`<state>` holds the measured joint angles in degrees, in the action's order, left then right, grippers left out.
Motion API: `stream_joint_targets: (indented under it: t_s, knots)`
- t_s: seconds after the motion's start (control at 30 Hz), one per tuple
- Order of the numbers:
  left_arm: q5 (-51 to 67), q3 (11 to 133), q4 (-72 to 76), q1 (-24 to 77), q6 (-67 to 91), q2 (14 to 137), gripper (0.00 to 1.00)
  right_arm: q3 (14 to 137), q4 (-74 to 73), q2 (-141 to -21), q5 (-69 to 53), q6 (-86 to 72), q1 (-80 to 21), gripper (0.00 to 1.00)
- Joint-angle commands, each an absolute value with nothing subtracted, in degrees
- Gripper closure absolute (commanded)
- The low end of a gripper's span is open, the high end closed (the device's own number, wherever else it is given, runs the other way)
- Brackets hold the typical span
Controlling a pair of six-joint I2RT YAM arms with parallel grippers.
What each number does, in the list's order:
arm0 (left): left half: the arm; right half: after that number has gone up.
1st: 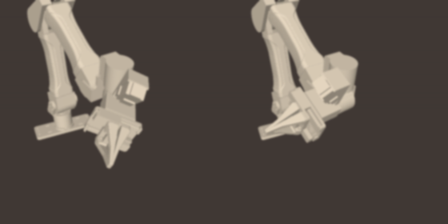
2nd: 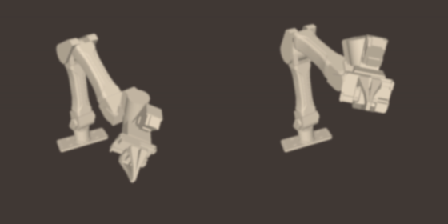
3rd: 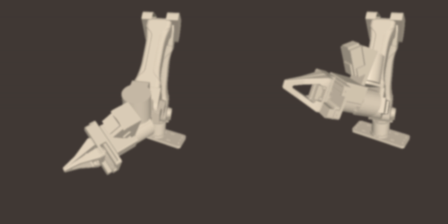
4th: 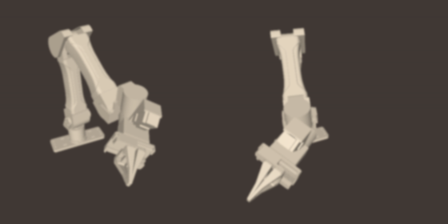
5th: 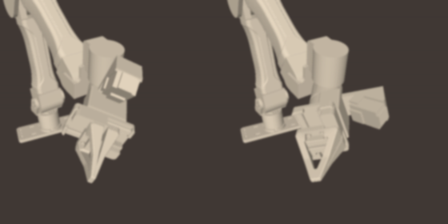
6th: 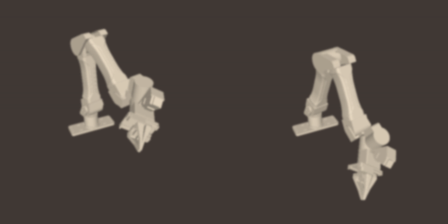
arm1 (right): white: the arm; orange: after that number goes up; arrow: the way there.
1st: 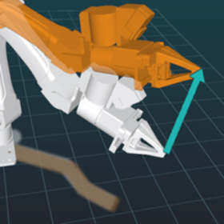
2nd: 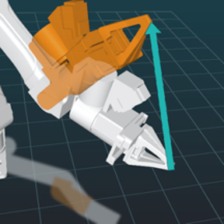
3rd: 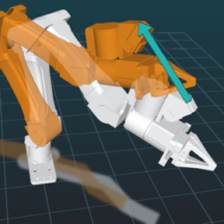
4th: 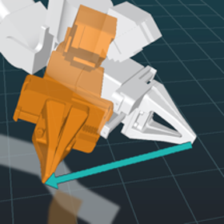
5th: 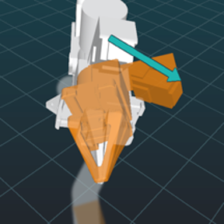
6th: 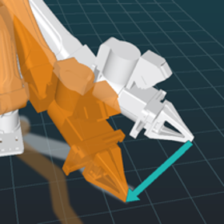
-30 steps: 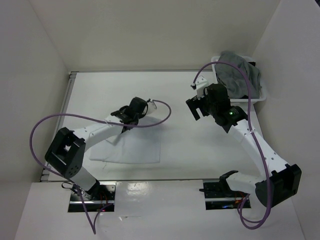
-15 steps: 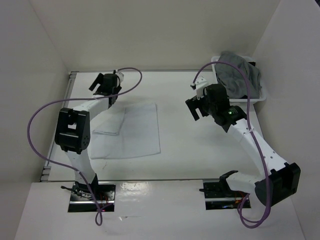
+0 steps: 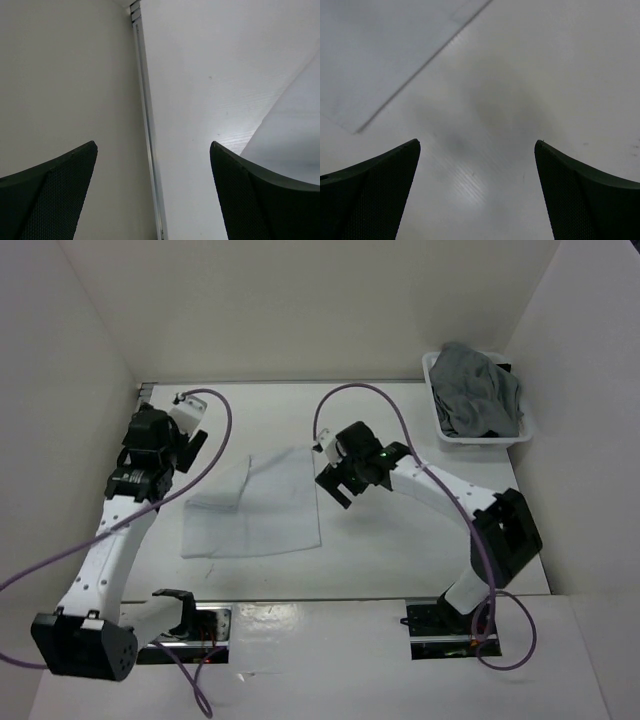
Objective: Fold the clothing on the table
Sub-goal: Flatten the skirt out
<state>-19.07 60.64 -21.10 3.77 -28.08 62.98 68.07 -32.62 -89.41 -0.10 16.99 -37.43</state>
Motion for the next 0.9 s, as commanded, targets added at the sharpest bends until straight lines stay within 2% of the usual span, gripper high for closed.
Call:
stream_joint_targets:
  t_s: [0.0, 0.23, 0.37, 0.63, 0.87]
  knots:
    - [-15.8, 60.4, -29.6, 1.3, -25.9, 57.2, 0.01, 75.6, -29.9, -96.0, -1.0, 16.9, -40.2, 0.01]
    - [-11.0, 62.9, -36.4, -1.1, -18.3, 59.6, 0.01, 86.3, -28.3, -107.3, 0.4, 15.2, -45.9, 0.01]
    - [-4.0, 65.7, -39.5, -2.3, -15.2, 64.4, 0.01, 88.7, -27.7, -111.3, 1.3, 14.6, -48.6, 0.01]
    - [1.2, 66.8, -42.1, -5.4, -11.9, 69.9, 0.01, 94.3, -27.2, -120.1, 1.8, 13.4, -54.0, 0.01]
    - [-4.2, 61.7, -39.0, -2.6, -14.3, 71.0, 0.01, 94.1, -27.2, -123.6, 3.4, 14.5, -54.6, 0.01]
